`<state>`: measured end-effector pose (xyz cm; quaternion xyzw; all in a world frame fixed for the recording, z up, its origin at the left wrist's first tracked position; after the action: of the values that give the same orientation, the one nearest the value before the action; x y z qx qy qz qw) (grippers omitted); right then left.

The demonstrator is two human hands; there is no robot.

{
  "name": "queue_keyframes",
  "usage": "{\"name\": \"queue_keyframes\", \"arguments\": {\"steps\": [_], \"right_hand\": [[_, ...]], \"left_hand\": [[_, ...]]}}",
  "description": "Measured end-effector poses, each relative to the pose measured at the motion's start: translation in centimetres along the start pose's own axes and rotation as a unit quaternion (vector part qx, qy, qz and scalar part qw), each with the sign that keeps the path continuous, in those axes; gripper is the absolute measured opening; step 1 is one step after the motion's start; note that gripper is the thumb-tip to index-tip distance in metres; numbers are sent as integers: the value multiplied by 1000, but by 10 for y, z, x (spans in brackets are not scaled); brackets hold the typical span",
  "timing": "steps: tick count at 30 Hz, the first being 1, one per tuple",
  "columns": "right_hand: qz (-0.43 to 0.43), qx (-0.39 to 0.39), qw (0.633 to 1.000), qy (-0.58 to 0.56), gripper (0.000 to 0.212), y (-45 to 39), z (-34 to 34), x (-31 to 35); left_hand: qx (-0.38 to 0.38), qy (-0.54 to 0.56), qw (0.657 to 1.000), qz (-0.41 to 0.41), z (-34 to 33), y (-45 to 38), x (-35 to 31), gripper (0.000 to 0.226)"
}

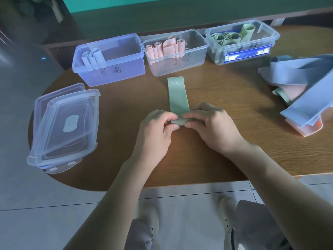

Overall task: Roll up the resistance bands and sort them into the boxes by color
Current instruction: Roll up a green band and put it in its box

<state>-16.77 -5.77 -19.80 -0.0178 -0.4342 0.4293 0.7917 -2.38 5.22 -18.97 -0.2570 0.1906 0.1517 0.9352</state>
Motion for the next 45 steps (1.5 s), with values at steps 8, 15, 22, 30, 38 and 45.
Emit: {"name": "queue_keyframes", "arguments": {"steps": [8, 15, 22, 30, 38, 45], "right_hand": [[-1, 40, 998, -43, 16, 26, 13, 13], [-4, 26, 996, -80, 12, 40, 17, 16], [-16, 28, 997, -72, 7, 28, 16, 10], [-30, -11, 998, -61, 4, 22, 13, 11], [-24, 27, 998, -55, 18, 22, 18, 9], [-9, 10, 999, -31, 20, 17, 16, 7]], "left_hand": [[-3, -3, 1000, -27, 6, 32, -6, 16], [-9, 20, 1000, -22, 8, 41, -8, 14], [-50, 46, 997, -22, 11, 33, -9, 8], [9, 20, 999, -23, 8, 25, -4, 24], [-4, 16, 1000, -25, 1, 16, -1, 19], [-51, 24, 998, -33, 1, 16, -6, 14]]}}
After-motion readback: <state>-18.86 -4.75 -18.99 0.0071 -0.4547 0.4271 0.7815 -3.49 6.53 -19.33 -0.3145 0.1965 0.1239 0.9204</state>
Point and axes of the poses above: each hand's wrist, its own y-axis away from the middle knuckle, its own z-axis out of the back of the hand, x = y × z, the point moved 3 cm from there along -y, towards the middle knuckle, and after that the axes turned 9 degrees about -y, right-handed, at the moved point
